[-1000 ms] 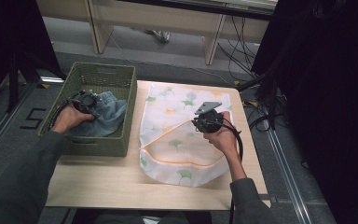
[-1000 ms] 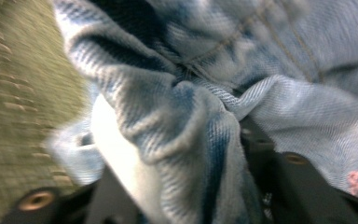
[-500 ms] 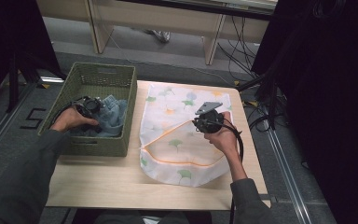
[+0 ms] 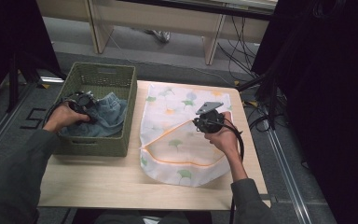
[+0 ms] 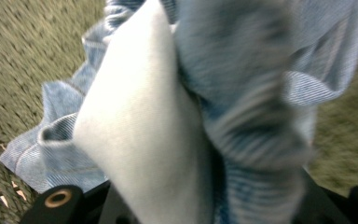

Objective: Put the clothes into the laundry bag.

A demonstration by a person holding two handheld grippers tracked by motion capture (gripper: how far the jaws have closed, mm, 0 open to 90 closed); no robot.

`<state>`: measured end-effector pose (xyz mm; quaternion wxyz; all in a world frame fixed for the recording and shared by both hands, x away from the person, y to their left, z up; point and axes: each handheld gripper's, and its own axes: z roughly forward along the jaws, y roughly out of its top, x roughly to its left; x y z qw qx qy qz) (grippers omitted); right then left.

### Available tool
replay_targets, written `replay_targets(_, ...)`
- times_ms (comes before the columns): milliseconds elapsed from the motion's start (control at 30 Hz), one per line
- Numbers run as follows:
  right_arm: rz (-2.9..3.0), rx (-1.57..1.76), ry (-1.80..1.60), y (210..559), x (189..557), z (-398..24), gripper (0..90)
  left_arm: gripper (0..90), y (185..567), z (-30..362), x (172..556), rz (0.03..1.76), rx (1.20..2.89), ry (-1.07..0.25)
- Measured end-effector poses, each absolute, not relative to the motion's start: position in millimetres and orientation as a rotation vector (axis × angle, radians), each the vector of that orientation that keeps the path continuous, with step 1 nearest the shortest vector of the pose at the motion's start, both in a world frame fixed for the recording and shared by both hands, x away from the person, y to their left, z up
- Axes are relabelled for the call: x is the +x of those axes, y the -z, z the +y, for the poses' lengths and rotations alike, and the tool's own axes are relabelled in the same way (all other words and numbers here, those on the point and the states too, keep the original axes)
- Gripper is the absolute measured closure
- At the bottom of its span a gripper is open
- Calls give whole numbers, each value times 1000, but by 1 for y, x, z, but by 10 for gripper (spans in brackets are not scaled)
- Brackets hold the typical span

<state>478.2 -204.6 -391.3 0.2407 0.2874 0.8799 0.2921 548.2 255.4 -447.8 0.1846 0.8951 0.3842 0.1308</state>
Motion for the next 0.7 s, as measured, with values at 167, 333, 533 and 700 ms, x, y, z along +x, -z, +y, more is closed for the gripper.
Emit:
replay_targets(167, 2417, 742, -794, 391, 480, -205, 856, 672, 420, 259, 538, 1026, 2431, -375)
replay_targets(333, 2412, 771, -803, 390, 478, -206, 858, 677, 395, 274, 523, 1050, 2276, -384)
replay_targets(533, 2410, 760, -806, 389, 479, -209, 860, 680, 370, 290, 508, 1070, 2132, -356)
replay_targets(700, 2401, 770, -816, 388, 478, -209, 860, 680, 361, 300, 501, 1066, 2083, -305)
